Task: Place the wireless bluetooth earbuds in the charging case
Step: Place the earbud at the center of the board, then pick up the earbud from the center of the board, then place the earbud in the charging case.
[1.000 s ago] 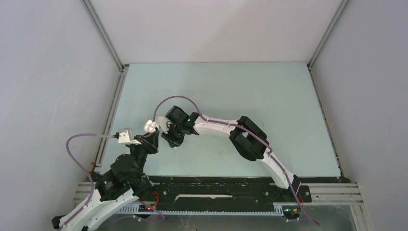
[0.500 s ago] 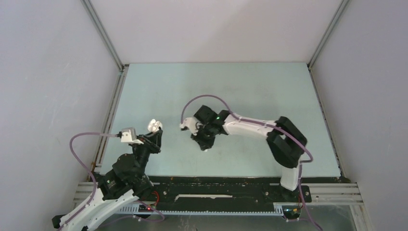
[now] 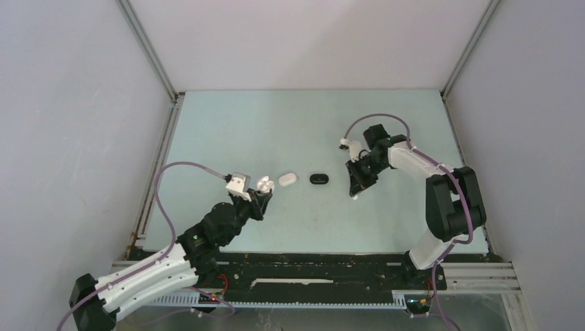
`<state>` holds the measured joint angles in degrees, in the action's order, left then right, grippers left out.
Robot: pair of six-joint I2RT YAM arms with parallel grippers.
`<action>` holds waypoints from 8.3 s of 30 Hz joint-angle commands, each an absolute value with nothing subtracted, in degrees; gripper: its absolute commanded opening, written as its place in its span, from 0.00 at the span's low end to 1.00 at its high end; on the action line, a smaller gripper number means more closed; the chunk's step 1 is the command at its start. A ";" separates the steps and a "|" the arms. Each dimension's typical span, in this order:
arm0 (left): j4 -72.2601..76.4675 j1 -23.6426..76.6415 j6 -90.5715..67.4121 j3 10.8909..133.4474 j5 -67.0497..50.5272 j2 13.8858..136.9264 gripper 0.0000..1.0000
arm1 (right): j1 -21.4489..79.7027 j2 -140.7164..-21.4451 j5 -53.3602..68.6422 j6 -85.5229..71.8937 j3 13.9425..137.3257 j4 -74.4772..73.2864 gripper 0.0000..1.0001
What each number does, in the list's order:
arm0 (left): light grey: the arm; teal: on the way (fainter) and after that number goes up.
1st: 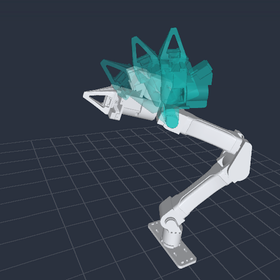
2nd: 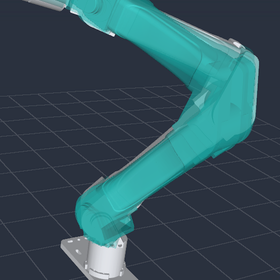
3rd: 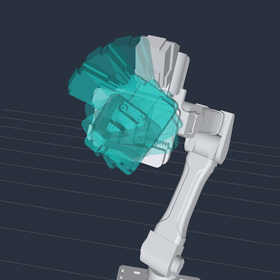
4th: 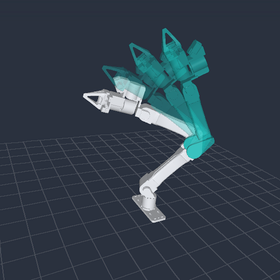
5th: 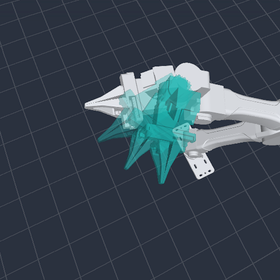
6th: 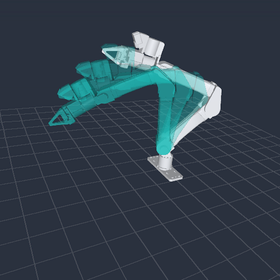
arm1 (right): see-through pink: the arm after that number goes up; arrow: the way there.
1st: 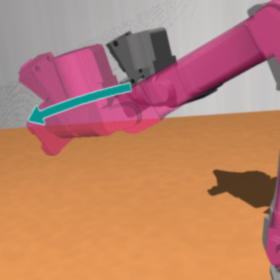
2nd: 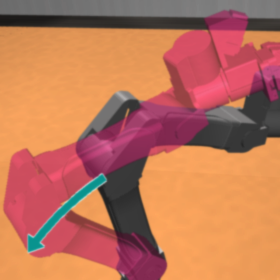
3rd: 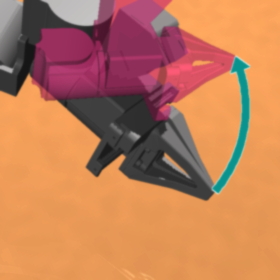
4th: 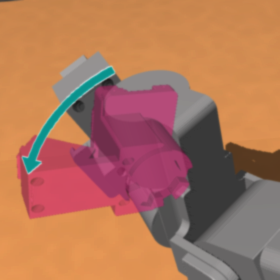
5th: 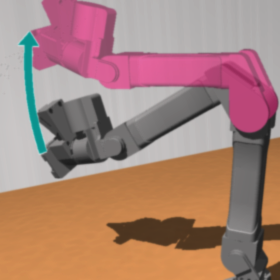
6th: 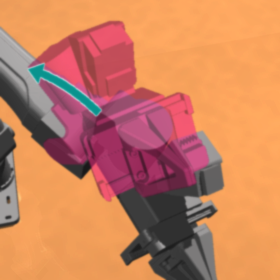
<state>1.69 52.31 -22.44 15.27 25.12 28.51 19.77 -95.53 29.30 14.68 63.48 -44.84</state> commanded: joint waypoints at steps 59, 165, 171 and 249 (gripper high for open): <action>53.00 57.56 -4.76 14.33 -2.46 68.83 0.01 | 12.69 -88.94 27.52 50.53 52.75 -31.78 0.54; 50.89 63.37 -6.23 15.71 13.10 61.45 0.00 | 54.43 -54.02 -19.64 58.61 56.00 -22.66 0.00; 51.59 63.54 -6.49 14.71 12.54 58.79 0.00 | 62.22 -50.83 -20.50 69.60 50.80 -12.29 0.00; 62.05 69.44 0.42 10.16 9.78 55.91 0.00 | 76.48 -43.37 -17.68 110.53 18.71 19.60 0.00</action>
<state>56.75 69.28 0.86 10.11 8.38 57.21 76.64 -44.12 -17.74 109.12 19.31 18.22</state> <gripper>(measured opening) 0.245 0.202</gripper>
